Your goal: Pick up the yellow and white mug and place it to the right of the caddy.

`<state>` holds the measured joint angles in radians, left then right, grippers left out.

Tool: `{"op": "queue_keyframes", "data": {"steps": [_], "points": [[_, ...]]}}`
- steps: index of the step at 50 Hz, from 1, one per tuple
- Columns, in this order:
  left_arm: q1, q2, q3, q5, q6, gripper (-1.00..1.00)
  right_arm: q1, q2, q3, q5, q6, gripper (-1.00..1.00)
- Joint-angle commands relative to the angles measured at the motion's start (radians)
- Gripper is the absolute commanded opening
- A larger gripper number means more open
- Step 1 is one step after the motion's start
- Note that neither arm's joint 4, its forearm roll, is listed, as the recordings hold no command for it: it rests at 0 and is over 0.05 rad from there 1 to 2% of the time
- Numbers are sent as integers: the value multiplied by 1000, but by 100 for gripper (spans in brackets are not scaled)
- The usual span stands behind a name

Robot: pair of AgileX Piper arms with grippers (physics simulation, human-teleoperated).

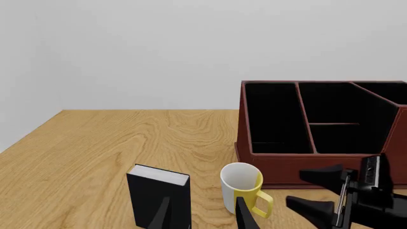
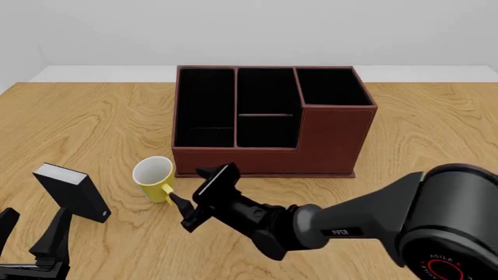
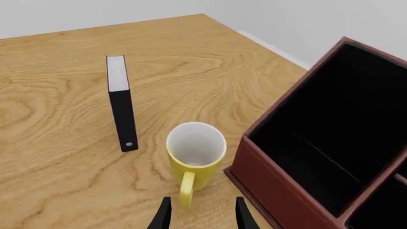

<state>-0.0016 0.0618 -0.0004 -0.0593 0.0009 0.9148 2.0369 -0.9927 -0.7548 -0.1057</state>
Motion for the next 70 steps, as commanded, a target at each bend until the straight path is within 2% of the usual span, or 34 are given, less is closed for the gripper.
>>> {"op": "queue_keyframes", "data": {"steps": [1, 70], "points": [[0, 0, 0, 0, 0, 100, 9, 21, -31, 15, -2, 100], [0, 0, 0, 0, 0, 100, 33, 154, -179, 61, 23, 100]]}}
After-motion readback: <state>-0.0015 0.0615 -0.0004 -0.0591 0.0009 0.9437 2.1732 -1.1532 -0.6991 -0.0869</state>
